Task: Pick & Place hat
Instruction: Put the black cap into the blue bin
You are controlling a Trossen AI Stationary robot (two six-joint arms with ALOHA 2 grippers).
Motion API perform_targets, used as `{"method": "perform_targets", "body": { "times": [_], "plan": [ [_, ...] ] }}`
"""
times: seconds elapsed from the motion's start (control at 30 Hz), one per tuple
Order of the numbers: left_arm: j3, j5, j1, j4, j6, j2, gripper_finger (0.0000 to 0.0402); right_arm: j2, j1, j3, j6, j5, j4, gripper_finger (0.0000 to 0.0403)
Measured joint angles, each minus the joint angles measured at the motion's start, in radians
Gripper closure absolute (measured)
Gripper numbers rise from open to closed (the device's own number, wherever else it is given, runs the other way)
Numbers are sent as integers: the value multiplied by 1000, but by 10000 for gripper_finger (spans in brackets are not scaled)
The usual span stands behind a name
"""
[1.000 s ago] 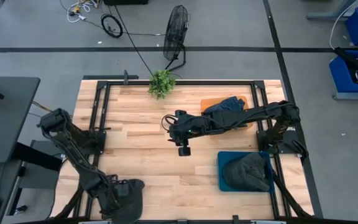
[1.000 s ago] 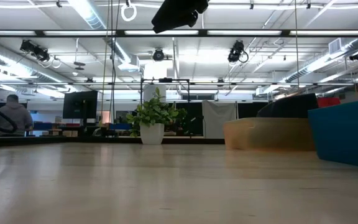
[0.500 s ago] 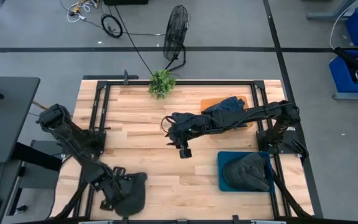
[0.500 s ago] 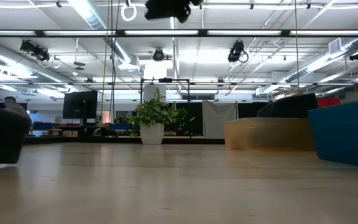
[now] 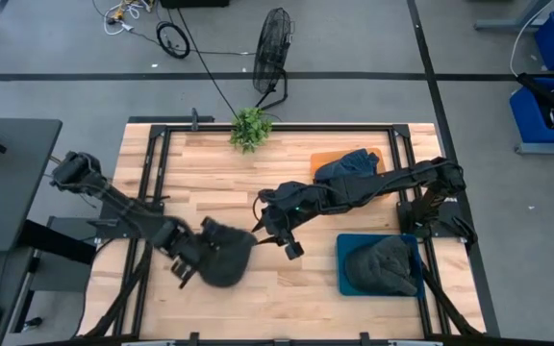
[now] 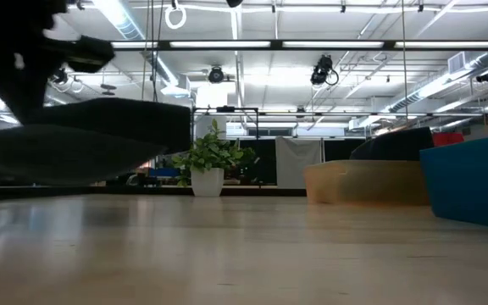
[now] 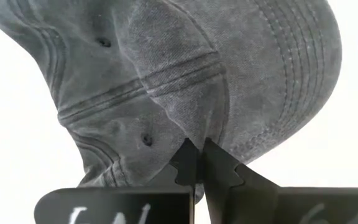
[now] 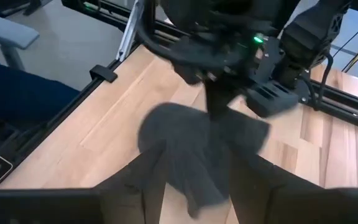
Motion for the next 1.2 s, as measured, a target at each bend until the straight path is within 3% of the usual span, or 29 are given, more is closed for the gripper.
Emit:
{"method": "perform_targets", "body": {
  "times": [0.3,0.4,0.83,1.2],
  "plan": [
    [0,-40,191,225,450,-4,391,0,-4,-3,4,6,-38,246],
    [0,-43,218,308,534,-16,390,0,-4,-38,42,70,-46,246],
    [0,-31,320,334,568,-30,392,2,-6,-121,102,105,-51,243],
    [1,-27,317,383,673,-30,392,2,-14,-122,97,182,-85,243]
  ]
}}
